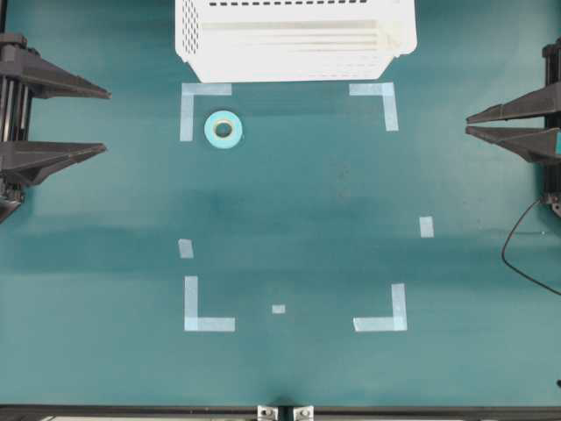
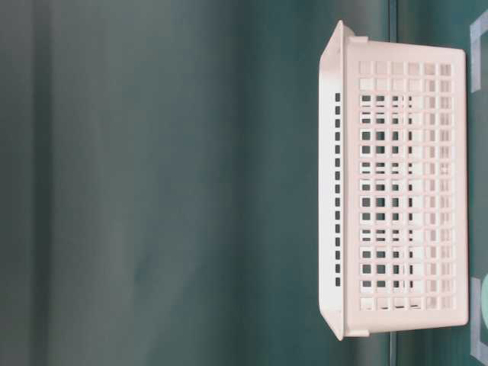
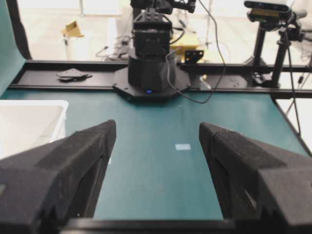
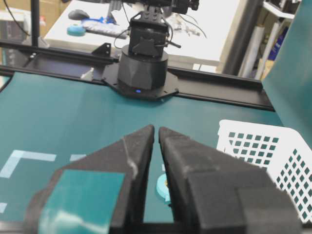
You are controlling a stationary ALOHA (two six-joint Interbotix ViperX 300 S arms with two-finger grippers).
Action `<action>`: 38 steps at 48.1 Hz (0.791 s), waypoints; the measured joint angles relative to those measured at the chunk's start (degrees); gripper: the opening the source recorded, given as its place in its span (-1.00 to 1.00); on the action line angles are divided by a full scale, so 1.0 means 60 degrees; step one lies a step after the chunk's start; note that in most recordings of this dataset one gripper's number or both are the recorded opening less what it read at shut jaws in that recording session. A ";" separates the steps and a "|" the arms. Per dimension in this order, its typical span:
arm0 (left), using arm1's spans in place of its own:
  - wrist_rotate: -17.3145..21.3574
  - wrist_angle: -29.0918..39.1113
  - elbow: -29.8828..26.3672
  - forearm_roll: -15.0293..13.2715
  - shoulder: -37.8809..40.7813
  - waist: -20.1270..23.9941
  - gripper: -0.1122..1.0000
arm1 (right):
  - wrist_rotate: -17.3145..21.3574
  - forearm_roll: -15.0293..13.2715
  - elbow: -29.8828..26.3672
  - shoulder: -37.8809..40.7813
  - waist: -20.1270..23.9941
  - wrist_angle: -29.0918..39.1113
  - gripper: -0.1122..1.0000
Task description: Put the tape into the white basket.
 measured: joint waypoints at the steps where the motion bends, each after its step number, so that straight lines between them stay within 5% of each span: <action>1: 0.0000 0.0000 0.0029 -0.0015 -0.0015 0.0000 -0.36 | 0.0000 0.0000 -0.0015 0.0000 0.0000 0.0000 -0.36; 7: -0.0132 0.0029 0.0586 -0.0264 -0.0205 0.0000 -0.76 | 0.0029 0.0000 0.0132 -0.0059 -0.0044 0.0015 -0.74; 12: -0.0322 0.0044 0.0835 -0.0264 -0.0381 -0.0015 -0.95 | 0.0132 0.0000 0.0205 -0.0161 -0.0103 0.0073 -0.78; 31: -0.0337 0.1201 0.1626 -0.0278 -0.1904 0.0015 -0.99 | 0.0513 -0.0015 0.0117 -0.0176 -0.0117 0.0513 -0.78; 38: -0.0366 0.2007 0.1992 -0.0278 -0.2681 0.0015 -0.99 | 0.0586 0.0000 0.0117 -0.0234 -0.0117 0.0513 -0.30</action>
